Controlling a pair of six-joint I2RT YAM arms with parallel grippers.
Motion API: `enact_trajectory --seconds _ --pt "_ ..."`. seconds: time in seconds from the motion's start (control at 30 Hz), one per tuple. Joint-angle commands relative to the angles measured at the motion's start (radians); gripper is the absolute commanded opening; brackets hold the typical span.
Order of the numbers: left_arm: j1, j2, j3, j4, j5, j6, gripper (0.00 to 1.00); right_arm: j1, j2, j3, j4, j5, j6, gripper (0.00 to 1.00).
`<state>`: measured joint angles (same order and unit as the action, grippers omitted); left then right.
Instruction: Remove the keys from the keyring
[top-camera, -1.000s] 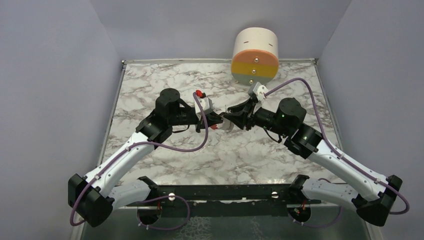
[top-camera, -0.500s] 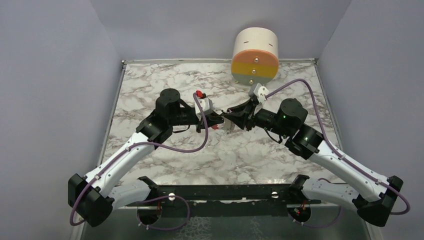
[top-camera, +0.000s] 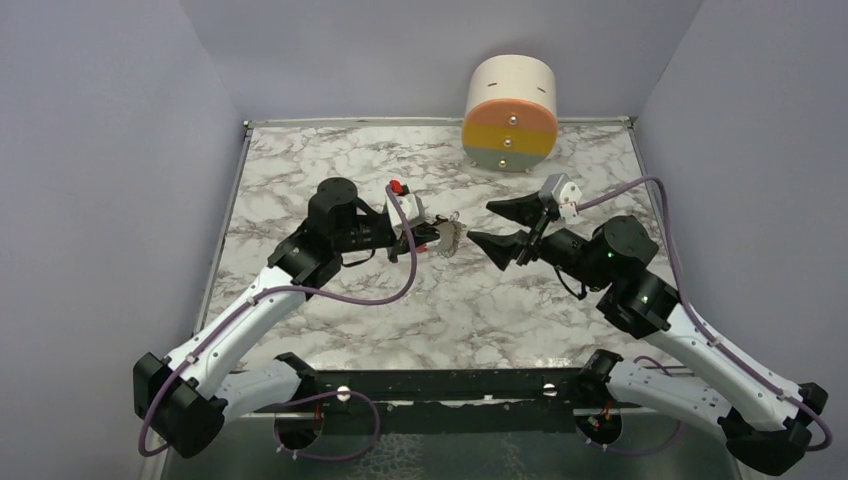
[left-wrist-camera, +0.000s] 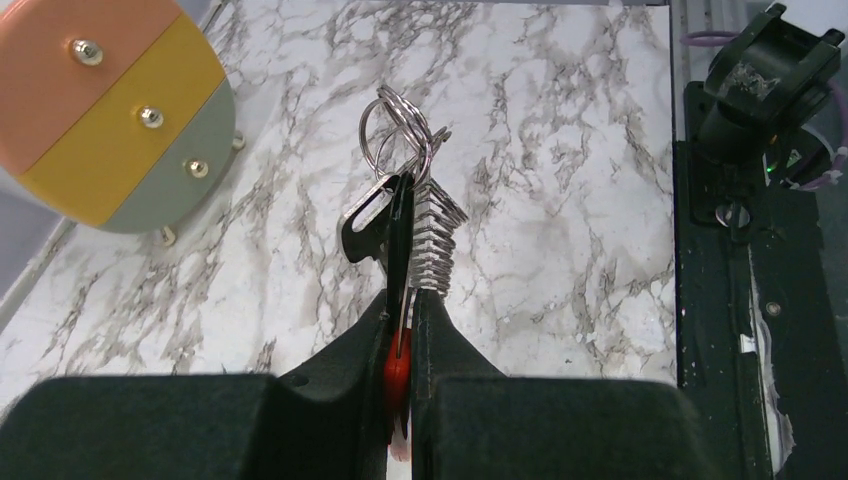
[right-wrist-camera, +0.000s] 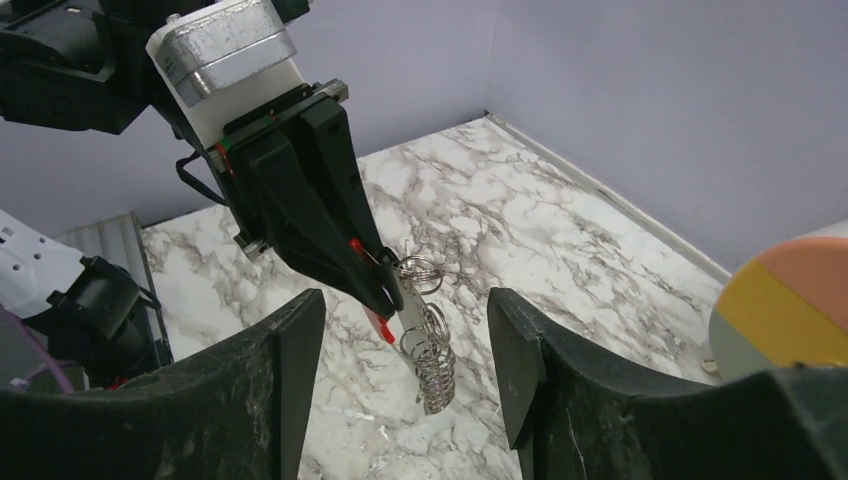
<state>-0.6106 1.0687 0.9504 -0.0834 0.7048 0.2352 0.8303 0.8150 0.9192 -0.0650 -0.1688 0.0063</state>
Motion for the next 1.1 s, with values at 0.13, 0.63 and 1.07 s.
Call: enact_trajectory --seconds 0.13,0.63,1.07 --pt "-0.001 -0.045 0.016 -0.001 0.036 0.051 0.00 0.000 0.058 0.019 -0.018 -0.001 -0.006 0.66" --pt "-0.001 -0.055 0.003 0.076 0.138 0.008 0.00 0.000 0.148 -0.010 0.064 -0.020 0.007 0.66" --pt "-0.001 -0.067 0.001 0.158 0.098 -0.059 0.00 0.000 0.201 -0.025 0.083 -0.090 0.025 0.01"
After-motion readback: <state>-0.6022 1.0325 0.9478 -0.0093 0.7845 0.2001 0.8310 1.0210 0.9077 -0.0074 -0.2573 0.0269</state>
